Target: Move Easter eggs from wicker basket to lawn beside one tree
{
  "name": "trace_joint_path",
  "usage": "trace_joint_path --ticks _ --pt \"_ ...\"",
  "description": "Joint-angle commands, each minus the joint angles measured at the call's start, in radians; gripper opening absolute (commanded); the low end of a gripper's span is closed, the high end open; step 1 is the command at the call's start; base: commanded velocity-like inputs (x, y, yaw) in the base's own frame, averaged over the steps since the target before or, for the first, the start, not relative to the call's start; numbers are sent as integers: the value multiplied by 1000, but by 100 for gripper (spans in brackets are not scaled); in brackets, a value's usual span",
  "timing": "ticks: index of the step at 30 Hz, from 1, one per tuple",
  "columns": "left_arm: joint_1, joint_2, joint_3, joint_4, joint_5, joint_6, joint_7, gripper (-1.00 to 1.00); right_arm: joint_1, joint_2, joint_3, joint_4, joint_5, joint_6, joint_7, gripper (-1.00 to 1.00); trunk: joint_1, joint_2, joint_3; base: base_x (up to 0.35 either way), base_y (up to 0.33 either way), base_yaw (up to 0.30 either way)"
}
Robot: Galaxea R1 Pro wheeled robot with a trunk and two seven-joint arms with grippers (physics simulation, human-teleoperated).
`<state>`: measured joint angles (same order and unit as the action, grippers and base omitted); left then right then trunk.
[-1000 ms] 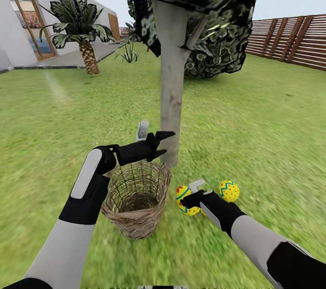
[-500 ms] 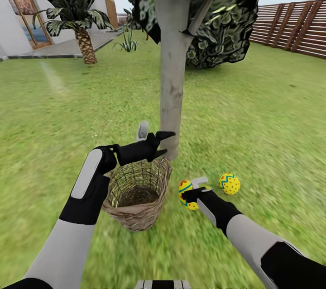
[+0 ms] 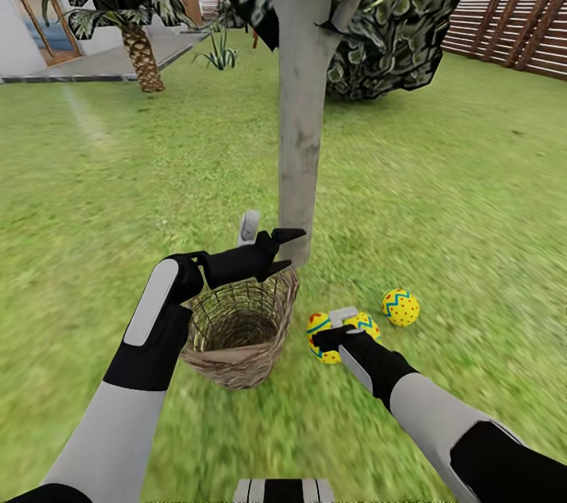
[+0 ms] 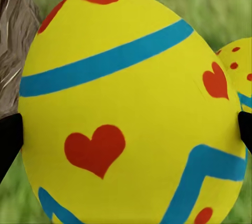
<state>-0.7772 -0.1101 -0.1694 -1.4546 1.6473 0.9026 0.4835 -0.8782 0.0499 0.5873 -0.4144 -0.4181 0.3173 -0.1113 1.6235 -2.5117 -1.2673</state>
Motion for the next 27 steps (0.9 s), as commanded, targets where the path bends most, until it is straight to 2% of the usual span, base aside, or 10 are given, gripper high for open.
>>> trace_joint_path --ticks 1,8,10,13,16,20,24,27 --pt "-1 0 1 -1 11 1 10 100 -1 -1 8 -1 -11 -6 -9 -100 0 -1 -5 0 0 0" --pt "-1 0 1 -2 12 1 10 100 -3 0 9 -8 -10 -14 -13 -100 3 -2 -32 0 0 0" --pt "-1 0 1 -3 12 2 2 100 -4 18 9 -4 -11 -13 -22 -100 4 -3 -40 0 0 0" --pt "-1 2 1 -4 12 8 -56 100 -5 41 9 -3 -9 -15 -91 -100 6 -3 -51 0 0 0" --pt "-1 6 2 -4 12 13 -91 100 -6 60 9 -6 -10 -16 -107 -100 7 -4 -63 0 0 0" --pt "-2 7 2 -18 12 15 -124 100 -7 63 9 -12 -9 -25 -112 -100 9 -5 -78 0 0 0" --pt "-2 8 3 -20 12 15 -243 100 -7 62 10 -17 -7 -57 -127 -100 11 -6 -94 0 0 0" --pt "-2 9 4 -21 12 16 -299 100 -7 62 11 -19 -5 -102 -128 -100 12 -7 -105 0 0 0"
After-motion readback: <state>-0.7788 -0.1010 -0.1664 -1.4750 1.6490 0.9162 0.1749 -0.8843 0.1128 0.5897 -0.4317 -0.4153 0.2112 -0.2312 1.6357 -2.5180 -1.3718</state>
